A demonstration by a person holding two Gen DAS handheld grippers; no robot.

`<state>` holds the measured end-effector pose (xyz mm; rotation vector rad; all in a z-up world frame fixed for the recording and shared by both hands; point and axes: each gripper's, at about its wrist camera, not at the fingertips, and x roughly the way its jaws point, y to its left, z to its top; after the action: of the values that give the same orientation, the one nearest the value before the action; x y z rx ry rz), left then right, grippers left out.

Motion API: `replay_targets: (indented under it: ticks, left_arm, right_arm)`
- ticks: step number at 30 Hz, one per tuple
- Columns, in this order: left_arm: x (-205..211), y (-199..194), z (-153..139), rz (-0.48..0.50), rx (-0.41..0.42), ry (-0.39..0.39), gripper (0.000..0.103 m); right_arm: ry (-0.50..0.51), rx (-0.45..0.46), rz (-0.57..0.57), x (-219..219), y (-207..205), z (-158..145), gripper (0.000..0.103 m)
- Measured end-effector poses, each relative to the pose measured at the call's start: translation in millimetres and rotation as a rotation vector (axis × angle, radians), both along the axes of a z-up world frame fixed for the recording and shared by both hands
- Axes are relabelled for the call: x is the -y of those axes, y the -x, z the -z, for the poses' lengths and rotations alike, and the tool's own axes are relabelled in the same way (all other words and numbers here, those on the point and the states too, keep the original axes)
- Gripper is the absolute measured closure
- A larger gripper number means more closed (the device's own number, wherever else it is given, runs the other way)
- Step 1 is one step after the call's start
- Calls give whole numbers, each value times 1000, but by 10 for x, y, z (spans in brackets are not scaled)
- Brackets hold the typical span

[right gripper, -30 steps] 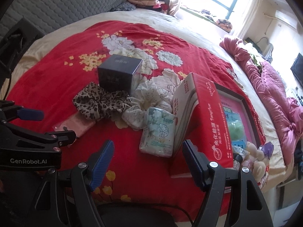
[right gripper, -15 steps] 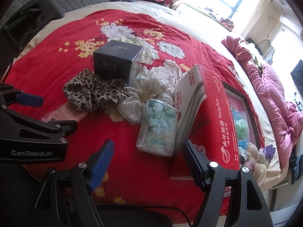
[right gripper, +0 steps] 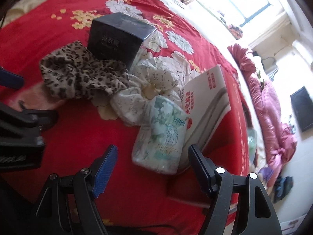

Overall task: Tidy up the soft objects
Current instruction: 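Grasp the pink mask pack with the left tool while the right tool grasps the green-white wipes pack, then lift and carry the pink pack and wipes pack toward the pink box tray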

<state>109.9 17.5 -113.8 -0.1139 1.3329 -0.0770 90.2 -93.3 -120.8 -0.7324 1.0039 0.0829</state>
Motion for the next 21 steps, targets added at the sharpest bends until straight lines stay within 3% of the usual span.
replay_targets:
  ticks: [7, 9, 11, 14, 21]
  left_arm:
    - [-71, 36, -21, 3, 18, 15, 24]
    - [-64, 30, -30, 8, 26, 5, 29]
    - [-53, 39, -45, 14, 30, -7, 34]
    - [-71, 45, -77, 7, 45, 8, 51]
    - [-158, 120, -120, -3, 47, 78, 56]
  right_arm:
    - [67, 7, -40, -23, -176, 157, 51]
    - [57, 5, -40, -8, -190, 155, 57]
    - [24, 3, -37, 22, -217, 130, 64]
    - [-29, 20, -38, 71, -202, 29, 75]
    - [-233, 20, 17, 301, -124, -327, 80]
